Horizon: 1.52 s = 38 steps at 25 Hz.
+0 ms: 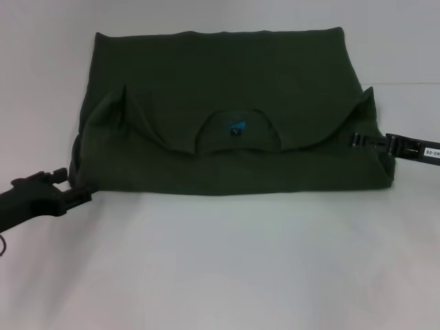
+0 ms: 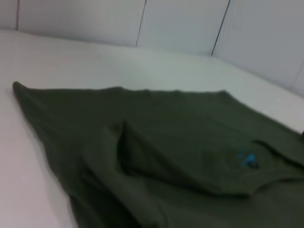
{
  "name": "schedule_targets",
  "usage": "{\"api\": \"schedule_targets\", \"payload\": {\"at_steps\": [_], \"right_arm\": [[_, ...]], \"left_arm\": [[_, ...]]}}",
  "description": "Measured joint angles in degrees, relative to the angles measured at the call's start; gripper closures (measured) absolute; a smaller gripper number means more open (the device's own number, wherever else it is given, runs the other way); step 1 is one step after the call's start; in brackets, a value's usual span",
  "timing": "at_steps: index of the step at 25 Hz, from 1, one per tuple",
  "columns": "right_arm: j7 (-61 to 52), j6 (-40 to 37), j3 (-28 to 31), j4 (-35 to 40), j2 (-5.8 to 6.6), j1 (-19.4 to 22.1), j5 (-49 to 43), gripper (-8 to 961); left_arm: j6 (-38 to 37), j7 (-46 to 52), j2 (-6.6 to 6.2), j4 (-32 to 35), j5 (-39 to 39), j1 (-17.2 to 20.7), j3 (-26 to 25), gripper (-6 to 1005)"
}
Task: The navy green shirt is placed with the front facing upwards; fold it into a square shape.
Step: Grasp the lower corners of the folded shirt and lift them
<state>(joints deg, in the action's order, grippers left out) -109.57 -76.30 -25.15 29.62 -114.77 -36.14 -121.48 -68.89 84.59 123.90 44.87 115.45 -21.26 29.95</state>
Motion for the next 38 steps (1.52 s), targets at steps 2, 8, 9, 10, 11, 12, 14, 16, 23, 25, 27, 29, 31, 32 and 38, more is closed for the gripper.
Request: {"api": "schedule_targets", "payload": {"at_steps": [2, 8, 9, 10, 11, 12, 14, 16, 23, 25, 27, 29, 31, 32, 38], "right_arm": [[0.0, 0.1, 0.3, 0.0, -0.18, 0.0, 0.1, 187], [-0.1, 0.2, 0.6, 0.0, -0.34, 0.0, 0.1, 186], [-0.2, 0.2, 0.7, 0.0, -0.34, 0.0, 0.2, 186], [-0.2, 0.2, 0.7, 0.0, -0.35, 0.0, 0.2, 186], [-0.3, 0.2, 0.8, 0.0, -0.35, 0.0, 0.2, 186], [-0.3, 0.2, 0.8, 0.0, -0.38, 0.0, 0.2, 186], [-0.3, 0.3, 0.8, -0.1, -0.41, 0.0, 0.2, 187], [-0.4, 0.5, 0.8, -0.2, -0.43, 0.0, 0.2, 188], [-0.3, 0.6, 0.8, -0.2, -0.72, 0.6, 0.2, 192], [-0.2, 0.6, 0.8, -0.2, -0.76, 0.7, 0.2, 193], [-0.1, 0.6, 0.8, -0.1, -0.77, 0.9, 0.2, 194], [-0.1, 0.6, 0.8, -0.1, -0.81, 1.0, 0.2, 195], [-0.1, 0.6, 0.8, -0.1, -0.85, 1.0, 0.2, 195], [-0.1, 0.5, 0.8, -0.1, -0.86, 1.0, 0.3, 195], [0.0, 0.5, 0.8, 0.0, -0.85, 1.3, 0.8, 195]], "left_arm": [[3.3, -0.3, 0.12, -0.5, 0.0, -0.3, 2.1, 244], [11.5, -1.4, 0.28, -2.3, 0.0, -1.5, 6.0, 244], [12.3, -1.4, 0.28, -2.3, 0.0, -1.6, 6.4, 244], [13.3, -1.4, 0.29, -2.4, 0.0, -1.8, 7.1, 244], [13.8, -1.4, 0.29, -2.5, 0.0, -1.9, 7.5, 243], [14.3, -1.4, 0.29, -2.5, 0.1, -2.1, 7.9, 243], [15.2, -1.4, 0.25, -2.7, 0.1, -2.4, 9.0, 243], [15.9, -1.5, 0.23, -2.8, 0.2, -2.6, 10.1, 243], [16.2, -1.4, 0.32, -2.8, 0.3, -3.0, 12.5, 243], [16.1, -1.3, 0.31, -2.6, 0.3, -3.0, 12.8, 248], [16.0, -1.3, 0.3, -2.4, 0.4, -3.0, 12.8, 253], [16.0, -1.3, 0.3, -2.4, 0.4, -3.0, 12.8, 257], [16.2, -1.1, 0.29, -2.3, 0.4, -3.0, 12.8, 262], [16.2, -1.0, 0.28, -2.3, 0.4, -3.0, 12.8, 304], [16.4, -0.9, 0.18, -1.9, 1.0, -3.1, 12.7, 552]]}}
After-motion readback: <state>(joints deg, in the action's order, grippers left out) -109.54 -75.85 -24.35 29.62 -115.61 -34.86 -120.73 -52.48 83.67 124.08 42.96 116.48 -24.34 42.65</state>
